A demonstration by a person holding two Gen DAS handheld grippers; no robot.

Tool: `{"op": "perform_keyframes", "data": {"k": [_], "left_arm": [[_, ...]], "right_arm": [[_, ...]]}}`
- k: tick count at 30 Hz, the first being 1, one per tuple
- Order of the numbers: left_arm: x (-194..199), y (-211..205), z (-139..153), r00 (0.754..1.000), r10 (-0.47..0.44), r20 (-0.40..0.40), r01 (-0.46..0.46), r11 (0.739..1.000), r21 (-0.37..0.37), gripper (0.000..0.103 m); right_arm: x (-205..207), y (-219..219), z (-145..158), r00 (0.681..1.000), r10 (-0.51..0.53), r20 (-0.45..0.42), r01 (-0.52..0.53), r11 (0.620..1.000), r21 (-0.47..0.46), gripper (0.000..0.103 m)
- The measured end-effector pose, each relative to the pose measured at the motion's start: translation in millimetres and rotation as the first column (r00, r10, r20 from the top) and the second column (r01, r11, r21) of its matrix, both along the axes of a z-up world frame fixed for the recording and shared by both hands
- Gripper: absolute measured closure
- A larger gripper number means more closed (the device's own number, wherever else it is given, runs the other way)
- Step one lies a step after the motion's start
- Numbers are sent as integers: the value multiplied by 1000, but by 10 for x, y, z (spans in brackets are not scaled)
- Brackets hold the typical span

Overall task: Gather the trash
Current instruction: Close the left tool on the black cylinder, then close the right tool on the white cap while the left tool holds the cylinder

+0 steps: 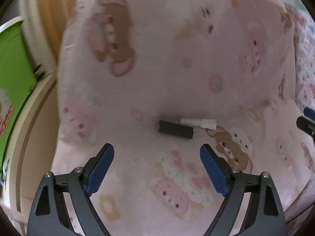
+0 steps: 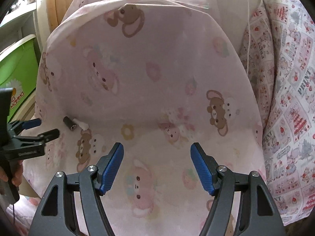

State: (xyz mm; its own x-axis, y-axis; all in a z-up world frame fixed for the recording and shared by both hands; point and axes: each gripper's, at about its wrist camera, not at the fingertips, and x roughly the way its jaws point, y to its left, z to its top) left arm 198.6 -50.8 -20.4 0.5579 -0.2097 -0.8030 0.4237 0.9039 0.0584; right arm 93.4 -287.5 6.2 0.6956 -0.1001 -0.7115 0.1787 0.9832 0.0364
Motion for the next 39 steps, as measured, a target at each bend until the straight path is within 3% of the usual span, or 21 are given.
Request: {"op": "perform_keyframes", "data": {"k": [4,9,13,16,19,22,30,32,34,39], "left_arm": [[140,-156,-108,998,-69,-2,69,996,57,24],[288,-131,-132,996,-59,-72,54,996,-65,31],[317,-248,-178,996,-62,-62,63,998,11,31],[356,-258,-193,995,-51,-81,49,998,-27,32],[375,-271,-146,995,-57,-81,52,997,-55,55],[334,-301,-101,997,-55,-55,52,998,-47,55],[-40,-168,199,997,83,-8,-83,996,-22,55],[-140,-100,308,984,176,15,-176,984,17,55],[-232,19,434,967,248,48,-249,969,1,55],[-471,220,780,954,268,132,-264,963,-43,55]], "right_arm": [[28,19,-7,1000,9,-6,-9,1000,2,31],[44,3,-15,1000,7,-9,-7,1000,0,31],[60,-27,-29,1000,6,-15,-6,1000,12,31],[73,-31,-35,1000,7,-20,-7,1000,19,31],[76,-10,-30,1000,13,-17,-13,1000,16,31],[69,8,-32,1000,11,-18,-11,1000,2,31],[37,7,3,1000,-8,-6,8,1000,21,31],[44,59,11,1000,4,-2,-4,1000,15,31],[60,127,16,1000,30,-2,-30,1000,9,31],[221,301,34,991,134,-1,-133,989,63,31]]}}
